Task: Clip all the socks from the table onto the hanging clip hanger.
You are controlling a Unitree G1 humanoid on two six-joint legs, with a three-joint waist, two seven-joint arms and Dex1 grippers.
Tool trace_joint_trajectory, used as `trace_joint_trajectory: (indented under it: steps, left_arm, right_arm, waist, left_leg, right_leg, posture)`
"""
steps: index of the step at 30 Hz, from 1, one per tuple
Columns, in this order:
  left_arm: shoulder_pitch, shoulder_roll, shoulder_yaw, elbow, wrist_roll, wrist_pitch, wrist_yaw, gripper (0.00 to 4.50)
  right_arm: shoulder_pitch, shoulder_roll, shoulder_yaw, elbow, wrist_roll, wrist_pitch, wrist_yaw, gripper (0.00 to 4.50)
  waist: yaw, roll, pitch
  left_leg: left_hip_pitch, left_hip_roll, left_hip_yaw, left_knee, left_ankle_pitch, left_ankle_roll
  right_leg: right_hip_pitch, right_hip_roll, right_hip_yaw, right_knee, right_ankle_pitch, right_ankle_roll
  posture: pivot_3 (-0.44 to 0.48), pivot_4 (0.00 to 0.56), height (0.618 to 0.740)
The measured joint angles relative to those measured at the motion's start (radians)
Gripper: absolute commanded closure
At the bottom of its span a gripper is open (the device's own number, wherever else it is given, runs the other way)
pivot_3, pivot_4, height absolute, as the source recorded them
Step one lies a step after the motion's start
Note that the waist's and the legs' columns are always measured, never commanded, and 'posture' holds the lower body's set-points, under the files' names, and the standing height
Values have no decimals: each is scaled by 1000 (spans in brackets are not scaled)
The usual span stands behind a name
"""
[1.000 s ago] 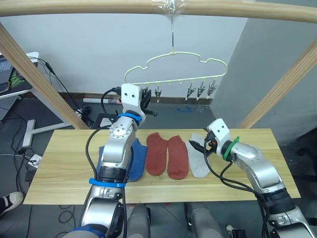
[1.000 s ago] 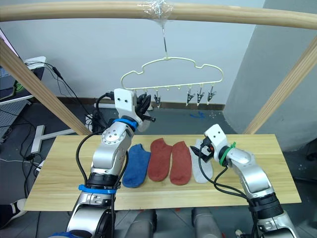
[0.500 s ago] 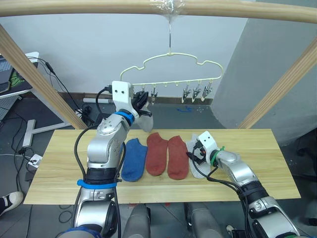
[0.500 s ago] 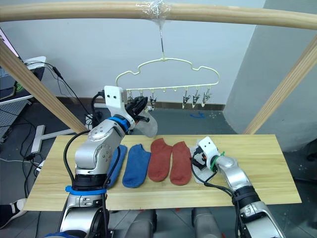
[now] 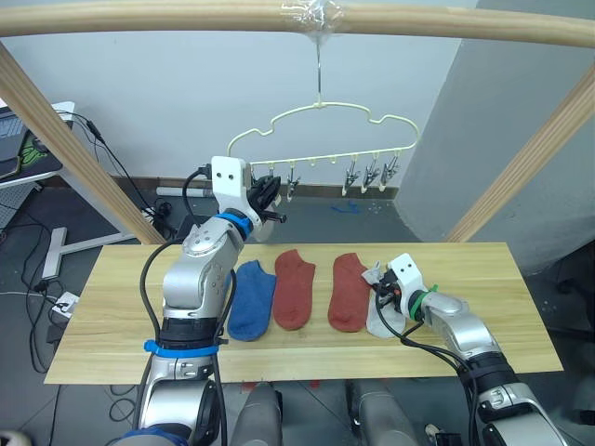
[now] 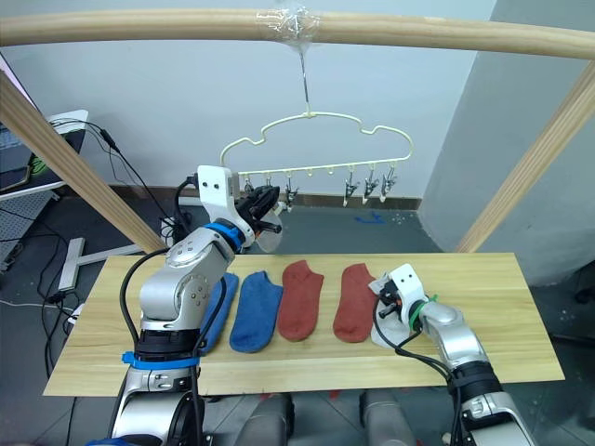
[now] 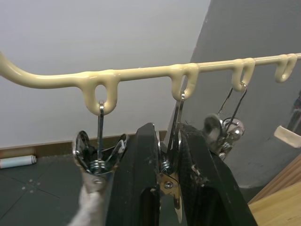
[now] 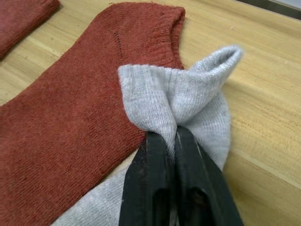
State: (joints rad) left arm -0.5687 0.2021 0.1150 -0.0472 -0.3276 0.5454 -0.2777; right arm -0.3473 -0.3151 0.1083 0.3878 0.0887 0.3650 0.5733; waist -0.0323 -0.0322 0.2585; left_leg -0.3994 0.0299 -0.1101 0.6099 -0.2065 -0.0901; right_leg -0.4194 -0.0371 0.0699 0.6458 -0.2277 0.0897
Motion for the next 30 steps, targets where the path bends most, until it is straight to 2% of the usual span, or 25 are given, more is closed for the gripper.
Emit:
trace_joint_trajectory:
  steps: [5,9,14,16,22,26,30]
  left_arm:
    - [-1,1,-4,-1,-14,17,-21,4264]
    - [1,6,-2,-12,-31,42,-30,4264]
    - [-5,10,26,-19,-94,113,-38,4264]
    - [-24,-9,80,-15,-165,183,-27,4264]
    - [-104,-65,286,30,-442,453,75,4264]
    - [-144,-66,350,64,-542,542,133,4264]
    - [-153,-52,361,80,-575,567,158,4264]
  right_arm:
    - [54,22,-57,-118,93,46,27,4493]
    - [106,-49,-43,-315,95,55,73,4493]
    - [126,-125,34,-497,51,48,110,4493]
    - [73,-142,91,-556,9,11,127,4493]
    - [-123,-146,265,-520,-202,-234,123,4493]
    - [-161,-116,328,-435,-284,-353,110,4493]
    - [-184,-101,349,-373,-339,-426,96,4493]
  waist:
    - [0,0,0]
    - [1,0,0]
    - [-3,0,0]
    - [-8,0,0]
    - [-8,0,0]
    - [-6,0,0]
    - [-7,0,0]
  left_leg:
    - [-1,0,0,0,0,0]
    - [-1,0,0,0,0,0]
    - [0,0,0,0,0,0]
    - [0,0,0,1,0,0]
    - [-1,0,0,2,1,0]
    - [-2,0,0,1,1,-1]
    - [-1,0,0,1,1,-1]
  right_leg:
    - [-1,0,0,0,0,0]
    - [-1,0,0,0,0,0]
    - [-1,0,0,1,0,0]
    - [-1,0,0,0,1,1]
    - [-1,0,0,-1,1,2]
    - [-1,0,0,-1,1,1]
    - [-1,0,0,0,3,-3]
  posture:
    - [74,190,740]
    - [78,187,740]
    - [61,196,740]
    - [49,202,740]
    - [30,211,740]
    - [30,211,740]
    - [28,212,740]
